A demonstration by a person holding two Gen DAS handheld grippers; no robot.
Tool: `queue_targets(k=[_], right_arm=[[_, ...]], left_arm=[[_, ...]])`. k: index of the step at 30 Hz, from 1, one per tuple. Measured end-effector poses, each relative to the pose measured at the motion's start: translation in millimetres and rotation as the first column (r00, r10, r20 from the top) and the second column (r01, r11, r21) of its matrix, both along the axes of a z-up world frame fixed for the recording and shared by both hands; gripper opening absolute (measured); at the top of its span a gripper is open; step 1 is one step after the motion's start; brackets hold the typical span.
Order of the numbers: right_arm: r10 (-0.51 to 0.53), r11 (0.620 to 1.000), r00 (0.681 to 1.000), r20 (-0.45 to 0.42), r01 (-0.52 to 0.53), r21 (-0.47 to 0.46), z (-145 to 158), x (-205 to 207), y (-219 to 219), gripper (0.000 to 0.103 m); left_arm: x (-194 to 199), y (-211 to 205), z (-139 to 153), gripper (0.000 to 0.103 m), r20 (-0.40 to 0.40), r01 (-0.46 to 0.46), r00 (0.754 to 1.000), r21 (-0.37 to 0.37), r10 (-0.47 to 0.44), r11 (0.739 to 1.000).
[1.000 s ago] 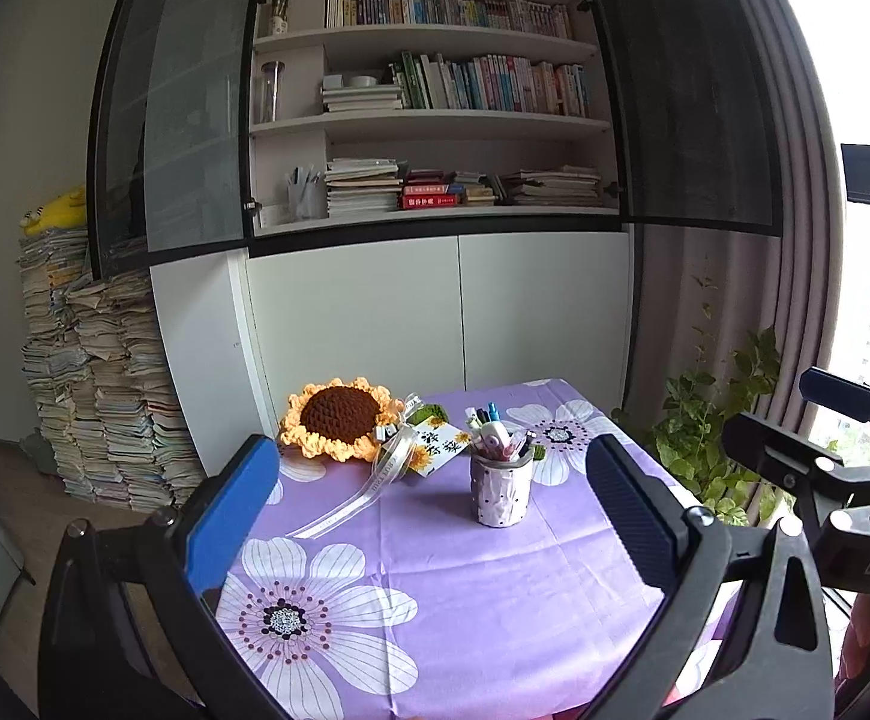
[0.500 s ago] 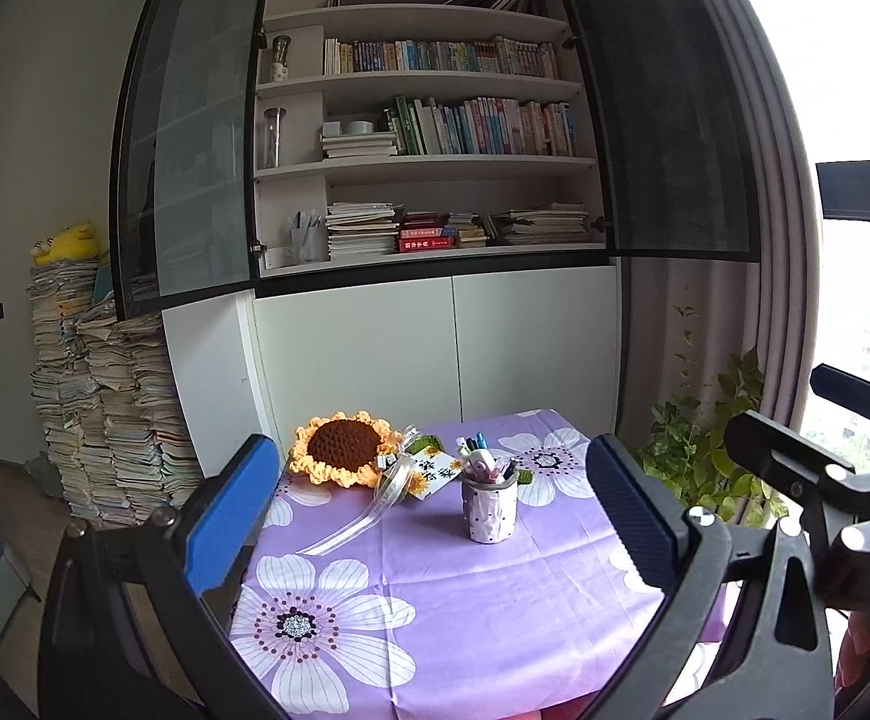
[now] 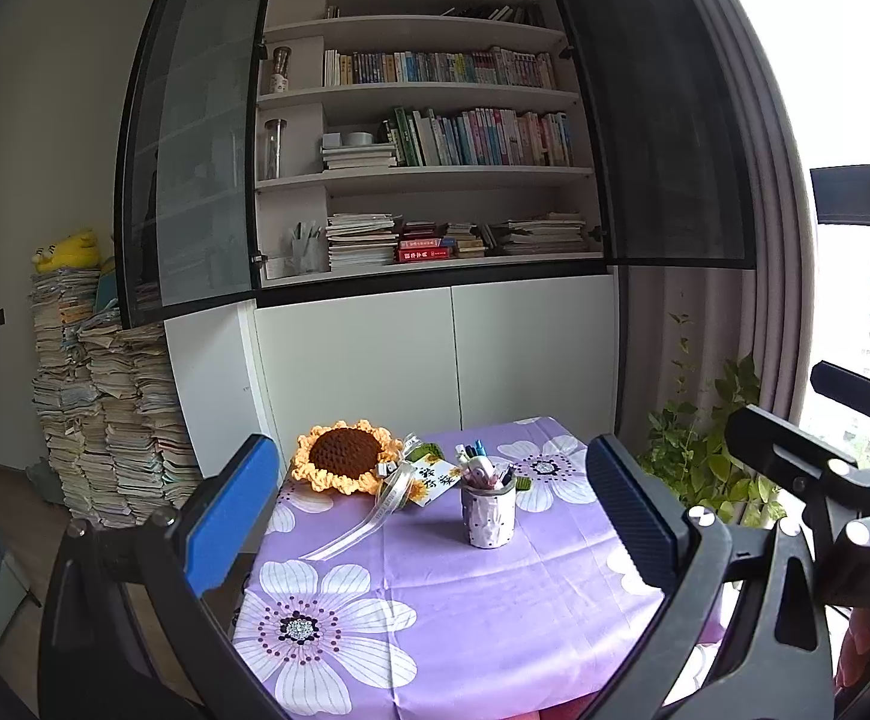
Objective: Organize stationery
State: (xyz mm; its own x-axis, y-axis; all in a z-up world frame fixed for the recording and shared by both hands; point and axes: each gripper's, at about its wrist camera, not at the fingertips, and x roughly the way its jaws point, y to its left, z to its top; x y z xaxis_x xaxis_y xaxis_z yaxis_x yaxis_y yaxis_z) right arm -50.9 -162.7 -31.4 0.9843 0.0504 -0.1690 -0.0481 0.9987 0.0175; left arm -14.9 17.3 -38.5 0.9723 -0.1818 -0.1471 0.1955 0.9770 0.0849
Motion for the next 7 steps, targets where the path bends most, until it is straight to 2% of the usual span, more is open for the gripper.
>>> queue_targets(k=[7], right_arm=[[-0.001,1.0,1.0,-0.002,0.001,0.003,-0.6,-1.1,-0.2,0.103]], left_arm=[[2.1,1.2,-0.8,0.102,-0.014,0.006,1.0,-0.002,-0.006,1.0]])
